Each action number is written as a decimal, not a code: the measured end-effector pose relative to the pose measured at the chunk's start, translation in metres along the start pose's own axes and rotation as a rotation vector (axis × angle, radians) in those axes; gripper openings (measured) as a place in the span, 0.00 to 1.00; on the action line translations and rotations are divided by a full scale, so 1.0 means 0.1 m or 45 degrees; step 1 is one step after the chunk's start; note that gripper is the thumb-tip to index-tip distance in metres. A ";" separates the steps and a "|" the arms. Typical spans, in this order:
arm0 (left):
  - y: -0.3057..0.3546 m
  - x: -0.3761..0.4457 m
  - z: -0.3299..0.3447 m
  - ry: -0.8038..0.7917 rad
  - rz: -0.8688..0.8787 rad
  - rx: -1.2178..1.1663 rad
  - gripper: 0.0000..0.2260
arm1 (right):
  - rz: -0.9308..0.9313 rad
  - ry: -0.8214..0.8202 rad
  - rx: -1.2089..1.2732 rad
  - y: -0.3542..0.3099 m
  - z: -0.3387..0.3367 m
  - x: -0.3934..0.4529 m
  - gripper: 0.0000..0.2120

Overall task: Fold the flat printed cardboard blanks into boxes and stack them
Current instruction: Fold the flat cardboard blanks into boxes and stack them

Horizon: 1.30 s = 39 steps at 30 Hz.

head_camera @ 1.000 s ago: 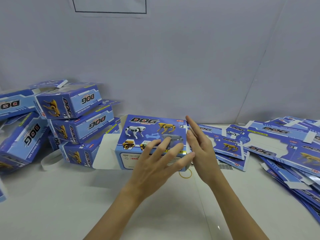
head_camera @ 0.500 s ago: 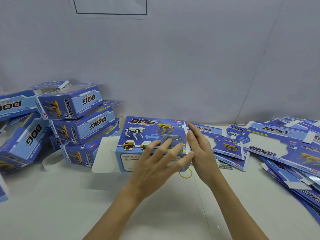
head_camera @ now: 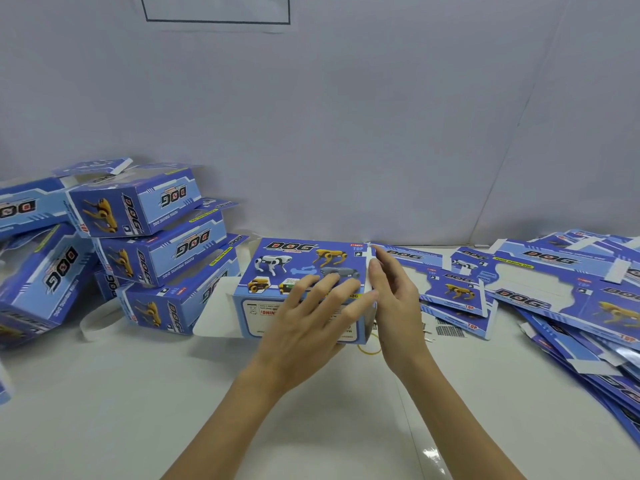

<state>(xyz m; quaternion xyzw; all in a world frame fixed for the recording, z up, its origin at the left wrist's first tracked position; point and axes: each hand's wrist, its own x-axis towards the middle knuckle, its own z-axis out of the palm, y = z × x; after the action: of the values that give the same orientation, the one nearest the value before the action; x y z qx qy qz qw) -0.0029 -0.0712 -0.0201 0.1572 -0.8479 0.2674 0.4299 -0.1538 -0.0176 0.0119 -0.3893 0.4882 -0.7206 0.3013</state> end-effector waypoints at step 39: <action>-0.32 0.04 -0.31 -0.410 -0.500 -0.356 0.54 | -0.115 -0.325 -0.150 -0.01 0.02 -0.08 0.19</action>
<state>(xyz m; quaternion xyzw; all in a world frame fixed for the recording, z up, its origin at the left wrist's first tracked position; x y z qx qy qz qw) 0.0311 -0.0789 0.0085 0.2980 -0.8873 0.0311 0.3507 -0.1482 -0.0115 0.0113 -0.5163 0.4693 -0.6482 0.3050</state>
